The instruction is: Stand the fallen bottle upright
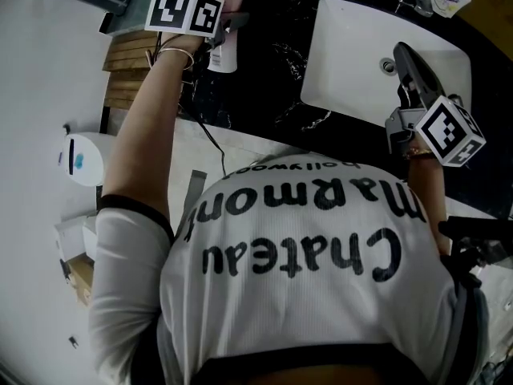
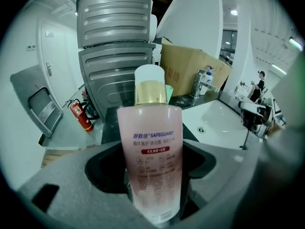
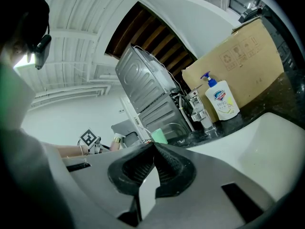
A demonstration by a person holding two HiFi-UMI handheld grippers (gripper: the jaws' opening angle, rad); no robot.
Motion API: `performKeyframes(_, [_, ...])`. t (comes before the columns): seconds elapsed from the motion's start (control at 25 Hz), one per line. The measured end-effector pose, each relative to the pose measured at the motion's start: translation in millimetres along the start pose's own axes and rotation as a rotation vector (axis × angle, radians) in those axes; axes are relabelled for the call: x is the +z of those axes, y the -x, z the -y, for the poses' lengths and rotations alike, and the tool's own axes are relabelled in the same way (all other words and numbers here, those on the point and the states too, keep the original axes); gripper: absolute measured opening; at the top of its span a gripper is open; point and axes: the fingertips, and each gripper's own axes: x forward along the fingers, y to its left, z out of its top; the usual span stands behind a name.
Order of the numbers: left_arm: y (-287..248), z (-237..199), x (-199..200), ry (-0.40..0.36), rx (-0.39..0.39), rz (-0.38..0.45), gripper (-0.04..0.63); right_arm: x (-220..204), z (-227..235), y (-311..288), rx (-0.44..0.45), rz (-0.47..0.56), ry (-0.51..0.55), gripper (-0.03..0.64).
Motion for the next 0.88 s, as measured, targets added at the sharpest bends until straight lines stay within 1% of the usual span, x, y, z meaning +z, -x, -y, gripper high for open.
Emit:
performKeyframes(0.12, [3.8,0.0,9.4,-0.013,0.027,0.044,0.328,0.5,-0.7,-0.2,0.003,0.000,0.001,0.009])
performKeyframes(0.28, [11.0,-6.0,18.9,0.020,0.071,0.121,0.327,0.6,-4.0,-0.8,0.009,-0.005,0.010,0.009])
performKeyframes(0.56, [17.7,-19.5,25.2,0.061,0.146,0.216,0.327,-2.0,-3.6,-0.1,0.009,-0.015,0.019,0.009])
performKeyframes(0.68, [21.2,-22.1,29.3,0.063,0.176,0.259,0.327,-2.1,-4.8,-0.5,0.010,-0.024,0.022,0.009])
performKeyframes(0.88, [24.2,-22.8,31.2,0.055,0.193,0.293,0.327,-3.0,-7.0,-0.4,0.011,-0.035,0.025,0.009])
